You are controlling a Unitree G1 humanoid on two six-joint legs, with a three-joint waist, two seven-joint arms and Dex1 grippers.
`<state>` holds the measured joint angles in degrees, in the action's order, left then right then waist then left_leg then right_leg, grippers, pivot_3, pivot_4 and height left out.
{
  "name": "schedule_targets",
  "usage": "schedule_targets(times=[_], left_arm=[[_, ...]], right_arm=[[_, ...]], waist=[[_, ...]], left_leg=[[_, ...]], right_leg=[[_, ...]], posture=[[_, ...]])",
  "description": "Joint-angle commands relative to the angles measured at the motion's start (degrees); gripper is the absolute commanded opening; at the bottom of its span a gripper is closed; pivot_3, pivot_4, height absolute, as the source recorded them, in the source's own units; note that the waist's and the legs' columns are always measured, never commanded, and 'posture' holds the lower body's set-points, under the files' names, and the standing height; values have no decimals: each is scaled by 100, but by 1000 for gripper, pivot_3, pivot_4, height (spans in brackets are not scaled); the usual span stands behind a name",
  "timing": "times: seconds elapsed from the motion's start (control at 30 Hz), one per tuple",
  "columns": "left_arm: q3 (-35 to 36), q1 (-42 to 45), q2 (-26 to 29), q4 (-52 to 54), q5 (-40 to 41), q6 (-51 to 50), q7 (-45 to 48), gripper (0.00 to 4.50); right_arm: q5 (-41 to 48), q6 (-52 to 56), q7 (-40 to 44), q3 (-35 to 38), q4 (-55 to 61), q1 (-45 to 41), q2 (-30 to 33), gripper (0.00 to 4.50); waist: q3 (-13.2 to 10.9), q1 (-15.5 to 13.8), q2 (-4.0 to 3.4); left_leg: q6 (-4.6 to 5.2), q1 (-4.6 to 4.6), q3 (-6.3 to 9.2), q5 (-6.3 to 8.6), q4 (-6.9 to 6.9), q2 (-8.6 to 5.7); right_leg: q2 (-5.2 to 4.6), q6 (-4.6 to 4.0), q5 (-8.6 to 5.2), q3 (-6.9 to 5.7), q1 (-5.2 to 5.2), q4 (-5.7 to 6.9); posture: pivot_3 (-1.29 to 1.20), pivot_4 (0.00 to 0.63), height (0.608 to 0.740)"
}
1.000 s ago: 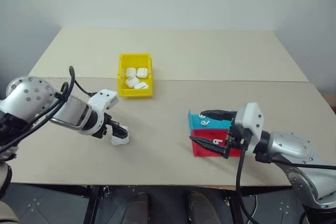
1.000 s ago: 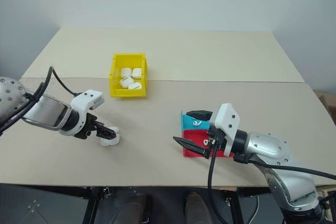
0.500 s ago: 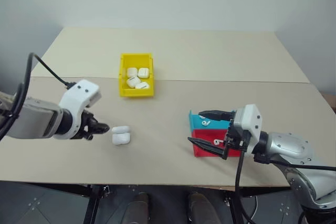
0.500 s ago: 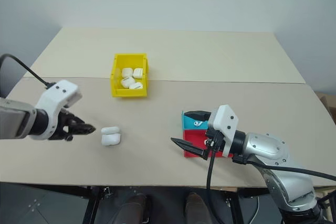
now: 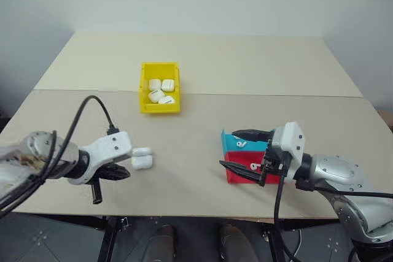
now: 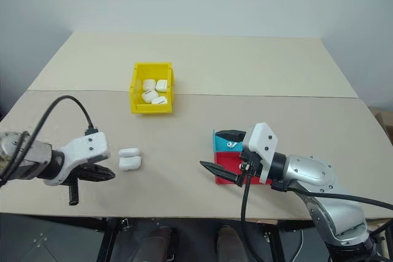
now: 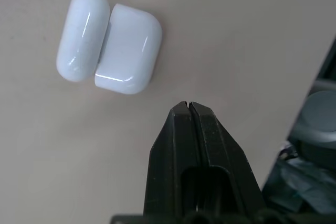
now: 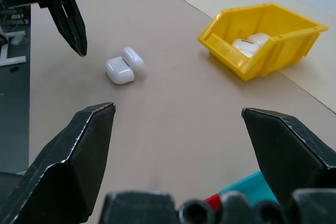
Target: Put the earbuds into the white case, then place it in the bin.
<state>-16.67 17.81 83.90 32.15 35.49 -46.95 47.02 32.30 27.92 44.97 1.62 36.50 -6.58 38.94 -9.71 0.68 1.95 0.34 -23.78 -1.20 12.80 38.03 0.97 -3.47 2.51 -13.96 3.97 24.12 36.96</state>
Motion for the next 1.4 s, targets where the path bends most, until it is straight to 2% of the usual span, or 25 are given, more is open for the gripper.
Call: schedule_targets(times=[0.03, 0.23, 0.43, 0.53, 0.63, 0.73, 0.9, 0.93, 1.03, 1.2, 1.3, 1.4], left_arm=[[-162, 187, -334, -97, -608, 68, 294, 36], [-461, 326, -715, -301, -1470, 44, 629, 36], [-530, 514, -1186, -639, -1920, -169, 790, 36], [-580, 632, -1406, -809, -2201, -216, 747, 36], [-663, 960, -1836, -1095, -2392, -675, 552, 36], [-690, 1075, -1979, -1219, -2652, -732, 501, 36], [-531, 1028, -1884, -1283, -2795, -564, 678, 36], [-439, 973, -1837, -1298, -2736, -375, 814, 36], [-157, 639, -1455, -1527, -2547, 1053, 1706, 36], [648, 98, -857, -1864, -2312, 1714, 2345, 36], [942, 204, -803, -2033, -2242, 1663, 2492, 628], [1080, 604, -943, -2016, -1984, 1293, 2719, 1562]], right_arm=[[44, -110, -17, 168, 153, -44, 23, 4500], [55, -85, -66, 167, 212, -23, 12, 4500], [97, -37, -117, 197, 256, -1, 24, 4500], [143, -2, -148, 212, 280, 10, 41, 4500], [168, 23, -171, 215, 338, 58, 64, 4500], [201, 59, -167, 246, 413, 135, 94, 4500], [223, 54, -155, 267, 496, 249, 119, 4500], [222, 46, -153, 260, 495, 255, 117, 4500], [199, 6, -121, 211, 462, 234, 103, 4500], [151, -64, -81, 116, 420, 228, 46, 4500], [119, -102, -74, 69, 406, 235, 7, 4500], [91, -125, -74, 13, 399, 227, -38, 4500]], waist=[[0, 1, 1], [1, 15, 2], [1, 10, 2], [3, -8, 0], [5, -46, -3], [8, -40, -4], [9, -5, -4], [9, 2, -4], [9, 57, -4], [9, 37, -4], [9, -12, -4], [10, -34, -2]], left_leg=[[0, -1, 1, 0, 0, 1], [1, -1, 3, 0, 2, 2], [2, 0, 7, 0, 6, 2], [2, 1, 10, 0, 7, 2], [3, 4, 14, -1, 15, 0], [4, 4, 16, -1, 22, 1], [5, 4, 19, -1, 21, 3], [5, 3, 19, -1, 21, 3], [5, 3, 15, -1, 20, 9], [8, -1, 14, 1, 15, 14], [8, -1, 13, 1, 17, 10], [8, -2, 13, 1, 20, 9]], right_leg=[[1, 0, 0, 0, 1, 2], [2, 1, 1, 0, 1, 4], [2, 2, 1, -1, -1, 7], [2, 3, 1, -1, -4, 8], [2, 4, 2, -4, -10, 12], [3, 7, 4, -4, -13, 13], [5, 6, 4, -5, -10, 14], [5, 6, 4, -5, -10, 14], [7, 3, 5, -4, -5, 14], [8, -4, 2, -5, 3, 13], [5, -1, 2, -6, -2, 12], [4, 1, 1, -9, -5, 11]], posture=[[0, 150, 740], [0, 150, 740], [0, 150, 740], [0, 150, 740], [0, 150, 740], [0, 150, 740], [0, 150, 740], [0, 150, 740], [0, 150, 740], [0, 150, 740], [0, 150, 740], [0, 150, 740]])
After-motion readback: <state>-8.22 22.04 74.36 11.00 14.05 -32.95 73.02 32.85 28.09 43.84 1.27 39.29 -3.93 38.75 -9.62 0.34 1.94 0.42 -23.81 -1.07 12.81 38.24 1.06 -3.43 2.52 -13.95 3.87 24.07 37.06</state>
